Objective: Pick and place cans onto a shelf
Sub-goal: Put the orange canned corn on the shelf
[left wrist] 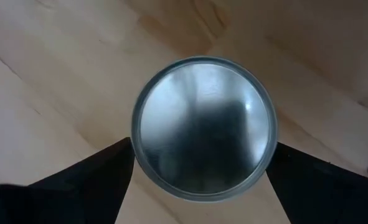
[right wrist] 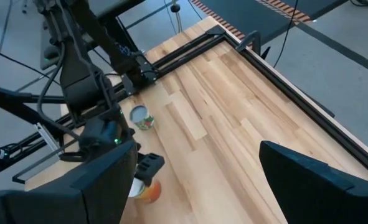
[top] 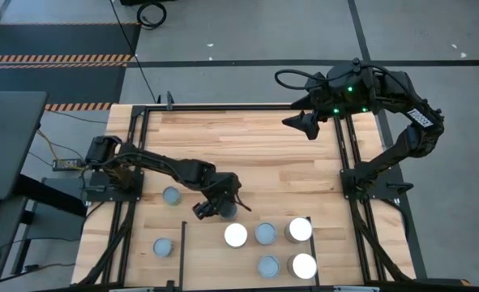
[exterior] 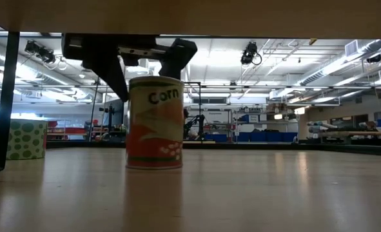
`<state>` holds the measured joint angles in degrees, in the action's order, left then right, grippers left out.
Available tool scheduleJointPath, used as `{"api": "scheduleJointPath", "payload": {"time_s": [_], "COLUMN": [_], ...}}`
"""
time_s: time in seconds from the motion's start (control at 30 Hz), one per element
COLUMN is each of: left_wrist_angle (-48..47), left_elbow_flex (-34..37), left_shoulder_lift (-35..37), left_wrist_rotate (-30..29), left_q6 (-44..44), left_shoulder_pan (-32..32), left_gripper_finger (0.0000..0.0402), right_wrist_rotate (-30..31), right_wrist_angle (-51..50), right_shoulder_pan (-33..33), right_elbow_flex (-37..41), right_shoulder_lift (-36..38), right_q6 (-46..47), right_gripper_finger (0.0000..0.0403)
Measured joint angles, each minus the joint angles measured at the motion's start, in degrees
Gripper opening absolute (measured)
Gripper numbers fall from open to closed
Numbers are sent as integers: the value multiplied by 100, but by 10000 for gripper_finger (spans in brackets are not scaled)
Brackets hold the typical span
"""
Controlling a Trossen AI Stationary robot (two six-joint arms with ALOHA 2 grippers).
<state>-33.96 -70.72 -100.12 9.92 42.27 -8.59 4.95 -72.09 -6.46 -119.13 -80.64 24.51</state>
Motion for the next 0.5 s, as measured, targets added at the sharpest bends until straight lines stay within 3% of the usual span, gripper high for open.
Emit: {"api": "scheduleJointPath", "payload": {"time_s": [0.5], "left_wrist_angle": [543], "left_elbow_flex": [0], "left_shoulder_lift": [-234], "left_wrist_rotate": [388], "left_q6": [-310], "left_shoulder_pan": [-28], "left_gripper_finger": [355], "right_wrist_rotate": [-57], "right_wrist_angle": [-5], "right_shoulder_pan": [205], "right_elbow_flex": [0], "right_shoulder_lift": [0], "right_q6": [302], "right_gripper_finger": [346]}}
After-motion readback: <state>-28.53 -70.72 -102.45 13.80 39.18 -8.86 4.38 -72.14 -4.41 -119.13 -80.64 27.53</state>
